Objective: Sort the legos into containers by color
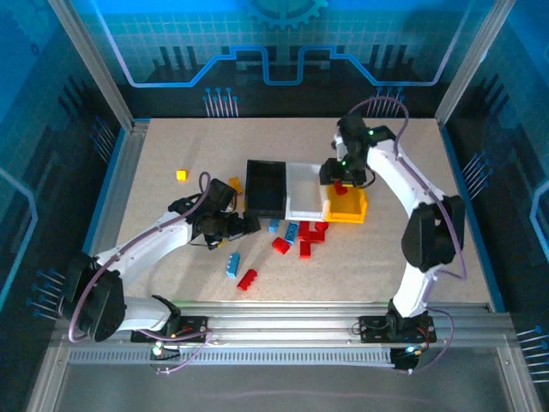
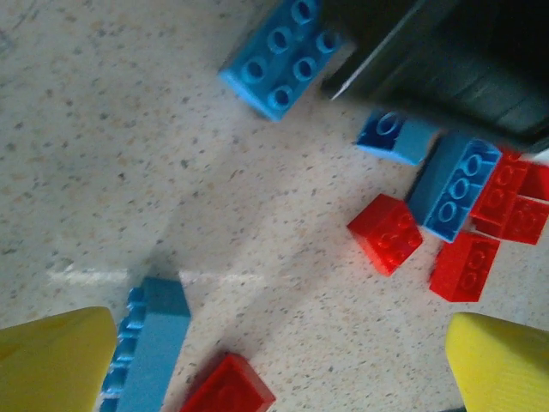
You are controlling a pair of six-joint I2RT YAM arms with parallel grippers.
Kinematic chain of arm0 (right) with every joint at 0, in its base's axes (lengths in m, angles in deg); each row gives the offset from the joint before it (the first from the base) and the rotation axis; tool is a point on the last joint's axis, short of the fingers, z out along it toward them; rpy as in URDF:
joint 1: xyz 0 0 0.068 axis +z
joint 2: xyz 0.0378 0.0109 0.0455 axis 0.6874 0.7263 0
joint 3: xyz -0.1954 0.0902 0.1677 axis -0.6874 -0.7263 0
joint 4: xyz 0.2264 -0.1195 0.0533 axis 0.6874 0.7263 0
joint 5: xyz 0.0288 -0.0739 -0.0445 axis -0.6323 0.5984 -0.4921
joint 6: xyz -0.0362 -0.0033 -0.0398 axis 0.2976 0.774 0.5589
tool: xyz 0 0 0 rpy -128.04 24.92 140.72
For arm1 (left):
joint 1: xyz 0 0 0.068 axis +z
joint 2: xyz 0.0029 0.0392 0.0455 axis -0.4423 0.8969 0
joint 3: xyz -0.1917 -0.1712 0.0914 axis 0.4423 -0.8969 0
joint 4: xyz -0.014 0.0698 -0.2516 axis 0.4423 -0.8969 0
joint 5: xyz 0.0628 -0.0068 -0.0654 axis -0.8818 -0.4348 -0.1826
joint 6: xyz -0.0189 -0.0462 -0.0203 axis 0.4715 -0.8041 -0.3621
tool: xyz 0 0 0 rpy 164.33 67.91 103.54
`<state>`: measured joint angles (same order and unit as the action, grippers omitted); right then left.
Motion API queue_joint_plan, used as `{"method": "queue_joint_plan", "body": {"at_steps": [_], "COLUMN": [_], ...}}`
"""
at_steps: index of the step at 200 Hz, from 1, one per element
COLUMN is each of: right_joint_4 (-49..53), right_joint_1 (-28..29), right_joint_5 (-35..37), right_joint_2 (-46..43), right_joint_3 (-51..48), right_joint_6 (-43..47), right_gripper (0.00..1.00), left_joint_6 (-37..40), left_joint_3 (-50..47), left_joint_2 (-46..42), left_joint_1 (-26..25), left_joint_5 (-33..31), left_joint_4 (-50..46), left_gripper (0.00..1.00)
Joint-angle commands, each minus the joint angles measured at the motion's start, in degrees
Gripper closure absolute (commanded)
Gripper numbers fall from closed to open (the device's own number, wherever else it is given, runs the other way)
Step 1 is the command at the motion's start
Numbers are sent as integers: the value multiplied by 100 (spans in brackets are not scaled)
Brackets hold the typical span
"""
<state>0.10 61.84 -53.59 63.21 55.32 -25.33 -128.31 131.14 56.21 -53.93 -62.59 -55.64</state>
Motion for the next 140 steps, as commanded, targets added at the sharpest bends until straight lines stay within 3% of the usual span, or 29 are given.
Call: {"method": "queue_joint_plan", "body": {"at_steps": [1,66,140], "right_joint_4": [-237,-436,-353], "right_joint_1": [179,510,325], "right_joint_5": [-89,-5,521], "right_joint_2": [-306,-801,534], "right_joint_3": [-789,-1387,-261], "right_joint_6": [-178,-493,-484], "right_gripper": [38,42,42], "left_joint_6": [192,468,511], "left_joint_3": [260,308,-21], "left_joint_2": [211,242,-322], "left_joint_1": [47,47,61], "left_joint_5": [256,272,160], "left_joint_4": [168,-18,-284], "left_gripper": [1,1,1]}}
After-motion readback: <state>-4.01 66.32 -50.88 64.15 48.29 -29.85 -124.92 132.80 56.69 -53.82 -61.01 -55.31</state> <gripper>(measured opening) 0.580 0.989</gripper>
